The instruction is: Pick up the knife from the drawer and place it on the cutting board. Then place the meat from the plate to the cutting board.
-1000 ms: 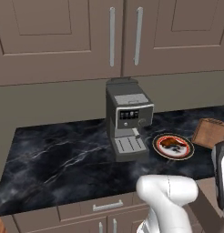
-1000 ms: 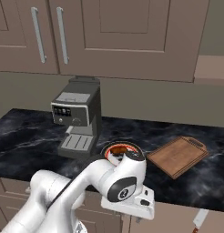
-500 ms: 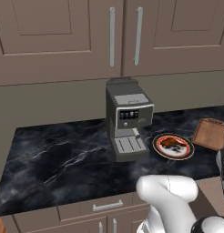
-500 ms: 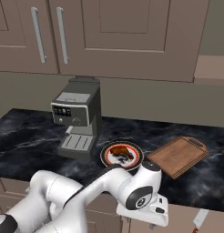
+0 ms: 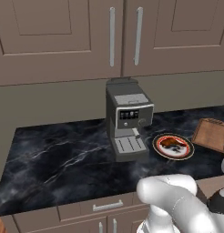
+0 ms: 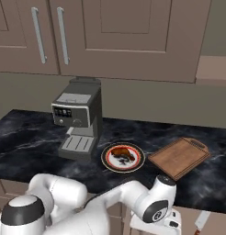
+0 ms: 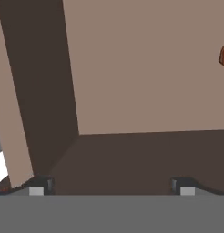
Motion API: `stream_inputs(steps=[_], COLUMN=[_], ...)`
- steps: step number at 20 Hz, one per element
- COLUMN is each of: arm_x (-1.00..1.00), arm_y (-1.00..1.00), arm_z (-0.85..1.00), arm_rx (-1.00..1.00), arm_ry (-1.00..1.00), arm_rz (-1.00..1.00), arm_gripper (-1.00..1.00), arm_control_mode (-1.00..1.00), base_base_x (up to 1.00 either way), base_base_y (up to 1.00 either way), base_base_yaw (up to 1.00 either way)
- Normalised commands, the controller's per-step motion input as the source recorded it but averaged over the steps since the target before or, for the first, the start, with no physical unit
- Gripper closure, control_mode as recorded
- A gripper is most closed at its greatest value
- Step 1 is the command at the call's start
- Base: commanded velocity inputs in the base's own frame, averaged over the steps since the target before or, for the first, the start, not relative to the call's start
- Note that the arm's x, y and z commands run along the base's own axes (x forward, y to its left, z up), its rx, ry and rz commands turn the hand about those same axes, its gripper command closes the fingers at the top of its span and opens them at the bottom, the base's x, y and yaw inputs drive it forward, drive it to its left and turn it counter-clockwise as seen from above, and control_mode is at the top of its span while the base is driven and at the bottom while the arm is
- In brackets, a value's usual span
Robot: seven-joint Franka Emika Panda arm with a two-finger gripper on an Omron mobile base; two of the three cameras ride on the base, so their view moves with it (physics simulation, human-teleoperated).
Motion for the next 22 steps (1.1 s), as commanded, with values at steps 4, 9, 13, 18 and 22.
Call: stream_inputs(steps=[4, 9, 13, 18, 22], arm_x=[-0.01, -0.33, -0.43, -0.40, -0.49], arm_y=[-0.29, -0.25, -0.17, -0.14, -0.16], arm_z=[-0.33, -0.16, -0.31, -0.39, -0.34], arm_rx=[0.05, 0.08, 0.05, 0.05, 0.05], arm_ry=[0.10, 0.08, 0.12, 0.15, 0.15], arm_rz=[-0.01, -0.04, -0.04, -0.04, -0.04], arm_gripper=[-1.00, -1.00, -1.00, -1.00, -1.00], arm_control_mode=[-1.00, -1.00, -1.00, -1.00, -1.00], base_base_x=[0.00, 0.00, 0.00, 0.00, 0.00], base_base_y=[0.00, 0.00, 0.00, 0.00, 0.00], base_base_yaw=[0.00, 0.00, 0.00, 0.00, 0.00])
